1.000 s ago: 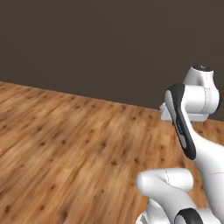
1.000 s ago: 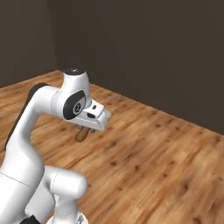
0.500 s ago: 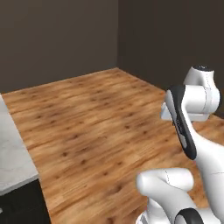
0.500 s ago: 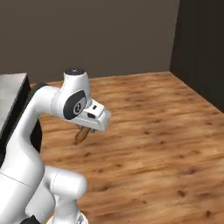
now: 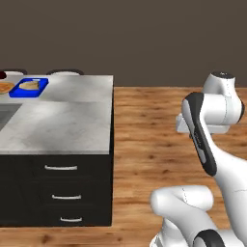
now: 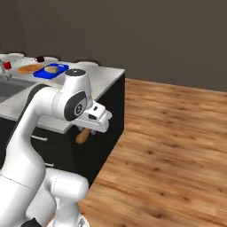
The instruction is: Take the pizza cutter from the drawer on the right and place it on the dining counter for cutting.
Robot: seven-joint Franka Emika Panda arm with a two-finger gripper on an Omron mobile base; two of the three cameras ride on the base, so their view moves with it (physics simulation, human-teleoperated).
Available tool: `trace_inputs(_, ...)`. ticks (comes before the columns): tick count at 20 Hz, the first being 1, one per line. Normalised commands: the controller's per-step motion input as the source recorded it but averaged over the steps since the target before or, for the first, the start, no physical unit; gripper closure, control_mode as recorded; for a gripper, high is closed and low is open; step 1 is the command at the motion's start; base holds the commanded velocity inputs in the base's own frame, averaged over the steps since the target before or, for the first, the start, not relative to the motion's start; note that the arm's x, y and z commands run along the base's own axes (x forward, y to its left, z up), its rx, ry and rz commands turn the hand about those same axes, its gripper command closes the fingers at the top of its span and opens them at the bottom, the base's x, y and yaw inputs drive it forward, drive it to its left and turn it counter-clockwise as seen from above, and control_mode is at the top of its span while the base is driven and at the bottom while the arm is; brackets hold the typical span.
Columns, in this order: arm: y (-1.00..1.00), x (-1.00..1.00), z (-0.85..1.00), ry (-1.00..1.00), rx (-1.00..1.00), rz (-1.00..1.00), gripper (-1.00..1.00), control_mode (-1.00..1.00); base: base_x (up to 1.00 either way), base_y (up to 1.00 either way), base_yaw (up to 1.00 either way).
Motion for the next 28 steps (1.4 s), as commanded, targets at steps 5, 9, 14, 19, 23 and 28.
trace_inputs(5,0.00,0.00,0.00,0.00,0.00,0.00,1.00,1.00,0.14,-0.39,0.51)
trace_inputs(9,0.00,0.00,0.00,0.00,0.00,0.00,1.00,1.00,0.33,-0.97,0.36)
trace_inputs(14,0.00,0.00,0.00,0.00,0.00,0.00,1.00,1.00,0.65,-1.00,0.27)
trace_inputs(19,0.00,0.00,0.00,0.00,0.00,0.00,1.00,1.00,0.81,-1.00,0.22)
trace_inputs(23,0.00,0.00,0.00,0.00,0.00,0.00,1.00,1.00,0.84,-1.00,0.23)
trace_inputs(28,0.00,0.00,0.00,0.00,0.00,0.00,1.00,1.00,0.79,-1.00,0.24)
